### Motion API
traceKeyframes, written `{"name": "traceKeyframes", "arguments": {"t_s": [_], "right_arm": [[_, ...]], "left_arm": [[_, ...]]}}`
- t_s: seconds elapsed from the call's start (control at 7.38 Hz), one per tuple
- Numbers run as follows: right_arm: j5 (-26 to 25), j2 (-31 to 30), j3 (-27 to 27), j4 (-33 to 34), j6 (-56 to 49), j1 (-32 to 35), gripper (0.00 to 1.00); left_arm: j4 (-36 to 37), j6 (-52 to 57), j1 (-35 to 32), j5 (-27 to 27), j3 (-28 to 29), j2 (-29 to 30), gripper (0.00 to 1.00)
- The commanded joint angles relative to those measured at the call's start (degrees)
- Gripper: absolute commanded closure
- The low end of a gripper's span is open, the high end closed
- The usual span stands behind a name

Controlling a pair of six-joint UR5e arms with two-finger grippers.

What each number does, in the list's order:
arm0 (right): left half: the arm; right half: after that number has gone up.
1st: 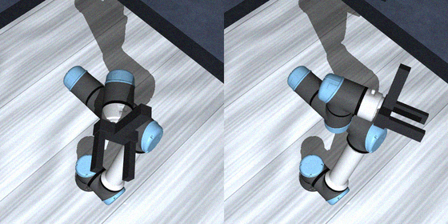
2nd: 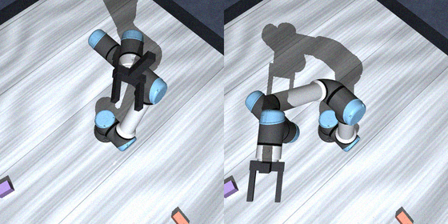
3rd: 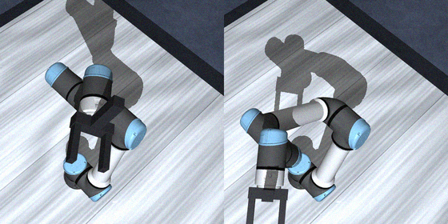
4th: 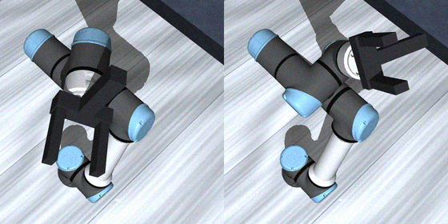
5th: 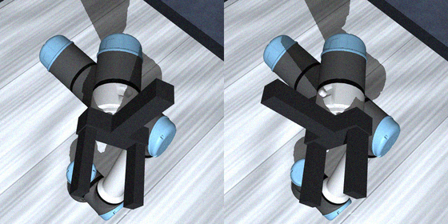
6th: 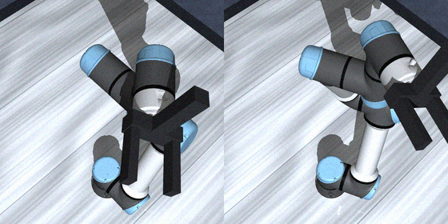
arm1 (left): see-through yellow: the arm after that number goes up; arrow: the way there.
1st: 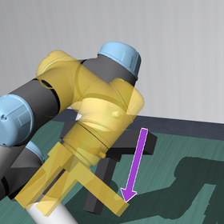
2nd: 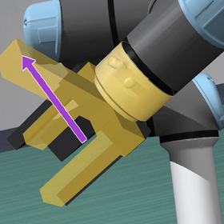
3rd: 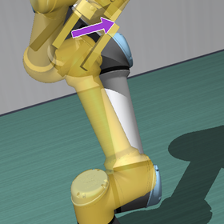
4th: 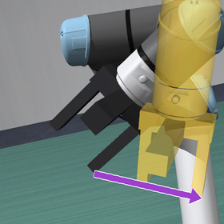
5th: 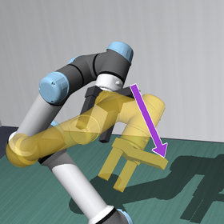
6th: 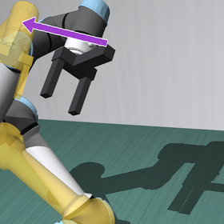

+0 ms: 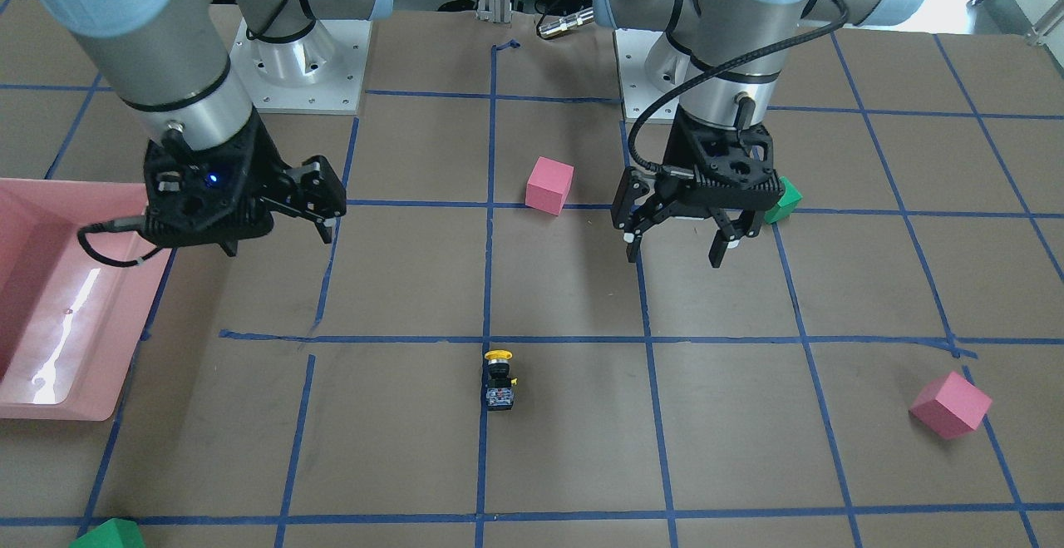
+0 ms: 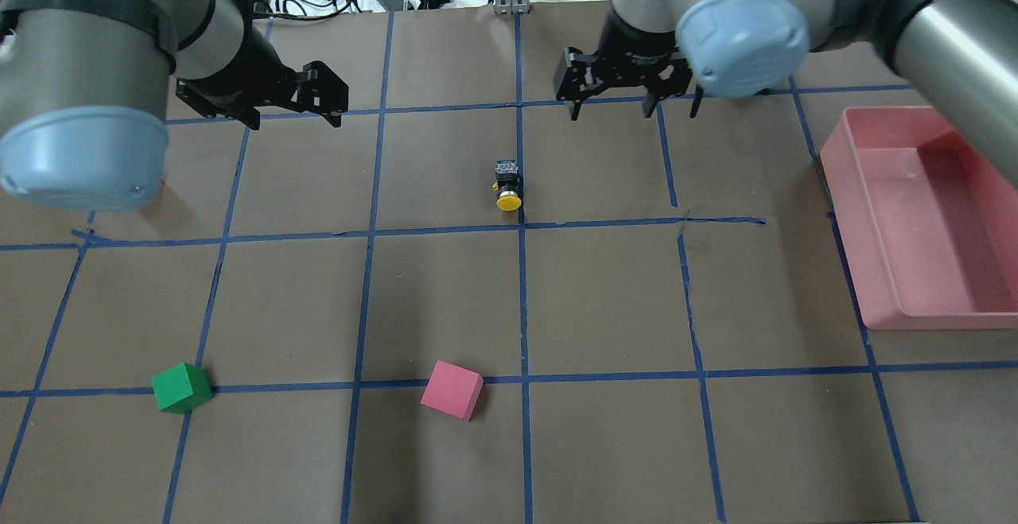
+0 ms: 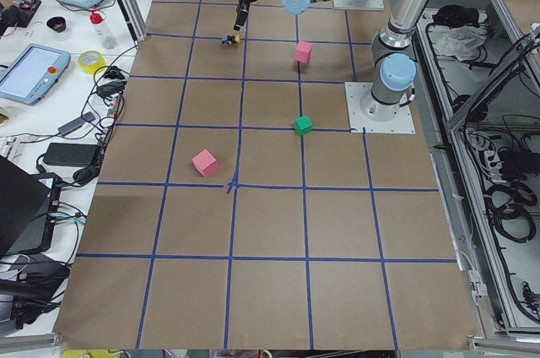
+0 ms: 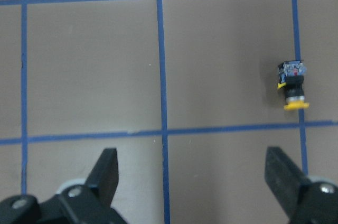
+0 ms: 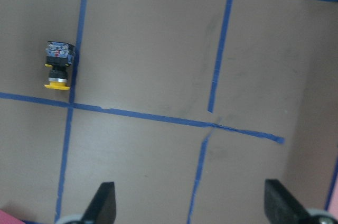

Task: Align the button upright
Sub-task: 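Raise the right gripper away while the left gripper reaches to the switch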

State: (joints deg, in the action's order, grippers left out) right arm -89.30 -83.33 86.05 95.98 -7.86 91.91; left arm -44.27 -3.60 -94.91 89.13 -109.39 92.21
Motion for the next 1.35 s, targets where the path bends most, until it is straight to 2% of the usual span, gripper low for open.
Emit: {"name": "traceKeyframes", "arguments": {"t_s": [0.0, 0.68, 0.81, 0.95, 1.22], "right_arm": [[-2.29, -4.56, -0.19, -5.36, -2.69, -0.77, 0.00], [-2.11, -4.56, -0.36, -5.54, -0.67, -0.59, 0.00], [-2.11, -4.65, -0.53, -5.71, 4.03, -0.33, 0.00], [-2.28, -4.82, -0.80, -5.80, 7.65, -0.24, 0.00], [-2.11, -4.65, -0.89, -5.80, 7.77, -0.33, 0.00]], "left_arm": [[17.82, -2.81, -4.30, 0.86, -4.85, 4.71, 0.00], [41.93, -12.04, -12.92, 8.77, -5.39, 20.17, 0.00], [45.29, -13.18, -14.41, 11.56, -5.31, 23.42, 0.00], [49.15, -14.58, -15.47, 12.29, -5.31, 26.41, 0.00], [56.54, -14.77, -16.62, 13.43, -4.87, 32.40, 0.00]]}}
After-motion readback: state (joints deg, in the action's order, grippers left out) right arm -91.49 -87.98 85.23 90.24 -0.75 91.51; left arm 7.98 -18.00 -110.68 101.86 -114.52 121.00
